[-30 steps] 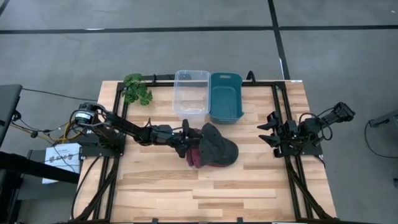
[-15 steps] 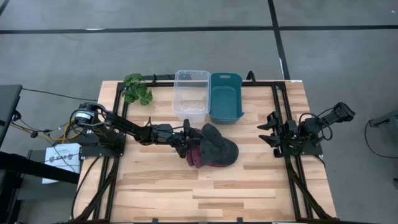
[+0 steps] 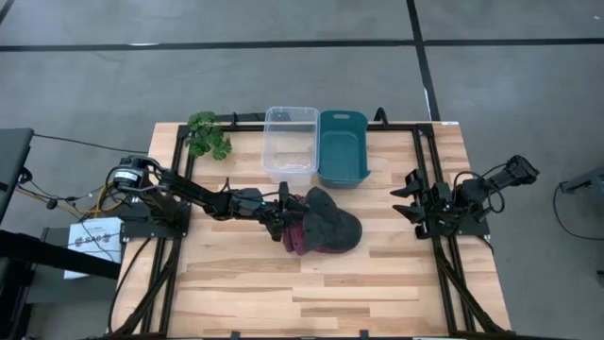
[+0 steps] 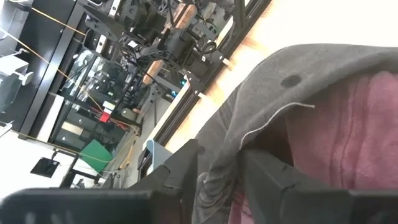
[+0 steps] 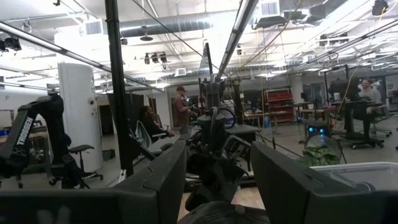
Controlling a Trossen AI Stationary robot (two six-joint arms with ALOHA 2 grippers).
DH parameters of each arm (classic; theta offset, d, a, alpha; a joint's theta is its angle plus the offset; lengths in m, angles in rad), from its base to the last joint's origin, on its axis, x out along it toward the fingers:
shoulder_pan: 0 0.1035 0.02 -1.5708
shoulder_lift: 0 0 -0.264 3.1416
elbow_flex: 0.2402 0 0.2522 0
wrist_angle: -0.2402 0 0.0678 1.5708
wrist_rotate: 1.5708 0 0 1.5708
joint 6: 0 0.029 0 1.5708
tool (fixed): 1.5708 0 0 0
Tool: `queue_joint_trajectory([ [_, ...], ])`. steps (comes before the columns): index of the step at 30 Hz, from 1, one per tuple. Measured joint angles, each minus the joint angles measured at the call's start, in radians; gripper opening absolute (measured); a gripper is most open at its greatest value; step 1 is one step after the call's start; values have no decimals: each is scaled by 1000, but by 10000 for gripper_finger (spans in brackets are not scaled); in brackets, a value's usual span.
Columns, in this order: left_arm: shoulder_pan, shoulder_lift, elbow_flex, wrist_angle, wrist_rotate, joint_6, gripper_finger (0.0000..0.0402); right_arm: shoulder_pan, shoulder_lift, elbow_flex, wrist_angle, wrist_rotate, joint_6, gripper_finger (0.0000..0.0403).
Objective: Pick & Place hat
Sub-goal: Put the black cap into the transparent bin
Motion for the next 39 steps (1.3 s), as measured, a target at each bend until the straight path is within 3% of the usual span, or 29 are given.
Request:
queue_joint_trajectory([
  [11, 0, 0, 0, 0, 0, 0, 11, 0, 0, 0, 0, 0, 0, 170],
  [39, 11, 1, -1, 135, -2, -53, 11, 0, 0, 0, 0, 0, 0, 170],
])
